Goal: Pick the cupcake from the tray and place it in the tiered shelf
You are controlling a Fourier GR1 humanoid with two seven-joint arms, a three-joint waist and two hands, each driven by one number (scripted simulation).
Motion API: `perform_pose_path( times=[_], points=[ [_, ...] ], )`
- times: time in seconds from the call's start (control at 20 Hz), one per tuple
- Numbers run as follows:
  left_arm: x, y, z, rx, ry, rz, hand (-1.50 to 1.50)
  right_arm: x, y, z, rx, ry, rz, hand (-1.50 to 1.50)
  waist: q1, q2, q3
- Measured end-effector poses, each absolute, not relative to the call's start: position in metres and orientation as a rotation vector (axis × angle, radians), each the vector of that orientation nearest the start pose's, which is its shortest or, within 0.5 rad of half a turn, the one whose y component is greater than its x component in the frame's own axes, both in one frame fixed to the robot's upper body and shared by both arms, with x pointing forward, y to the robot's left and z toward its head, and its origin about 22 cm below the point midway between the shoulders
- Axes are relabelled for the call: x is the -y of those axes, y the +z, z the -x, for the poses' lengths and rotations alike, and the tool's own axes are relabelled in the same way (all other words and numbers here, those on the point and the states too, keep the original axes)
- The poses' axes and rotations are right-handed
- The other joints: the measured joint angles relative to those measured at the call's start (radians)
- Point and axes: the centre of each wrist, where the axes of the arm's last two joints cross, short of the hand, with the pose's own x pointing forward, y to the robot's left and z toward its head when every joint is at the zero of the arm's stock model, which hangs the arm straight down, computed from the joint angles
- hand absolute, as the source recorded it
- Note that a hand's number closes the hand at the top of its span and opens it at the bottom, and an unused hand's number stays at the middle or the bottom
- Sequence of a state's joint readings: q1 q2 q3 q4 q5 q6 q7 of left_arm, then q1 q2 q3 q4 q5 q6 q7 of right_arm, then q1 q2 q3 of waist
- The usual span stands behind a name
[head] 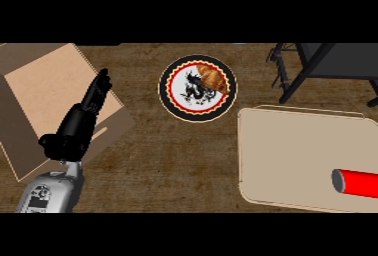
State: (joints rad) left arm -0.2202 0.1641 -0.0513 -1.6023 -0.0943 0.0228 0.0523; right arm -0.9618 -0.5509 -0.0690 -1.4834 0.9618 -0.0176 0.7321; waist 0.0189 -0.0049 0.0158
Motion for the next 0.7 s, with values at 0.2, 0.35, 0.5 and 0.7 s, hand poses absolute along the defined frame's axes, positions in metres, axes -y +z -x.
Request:
perform_pose_path(
  times=[0.2,0.35,0.5,0.7],
  points=[
    [-0.224,0.068,-0.288,1.753,-0.29,-0.138,0.0,0.254,0.318,-0.369,1.61,0.252,1.566,1.5,0.007,0.002,0.0],
    [-0.222,0.067,-0.287,1.752,-0.286,-0.133,0.0,0.261,0.307,-0.382,1.619,0.207,1.573,1.5,0.009,-0.001,-0.001],
    [-0.221,0.069,-0.287,1.748,-0.288,-0.134,0.0,0.269,0.305,-0.387,1.71,0.077,1.459,1.5,0.01,0.002,0.0],
    [-0.221,0.068,-0.285,1.754,-0.285,-0.126,0.0,0.287,0.296,-0.397,1.764,-0.002,1.381,1.5,0.009,0.002,0.001]
  ],
)
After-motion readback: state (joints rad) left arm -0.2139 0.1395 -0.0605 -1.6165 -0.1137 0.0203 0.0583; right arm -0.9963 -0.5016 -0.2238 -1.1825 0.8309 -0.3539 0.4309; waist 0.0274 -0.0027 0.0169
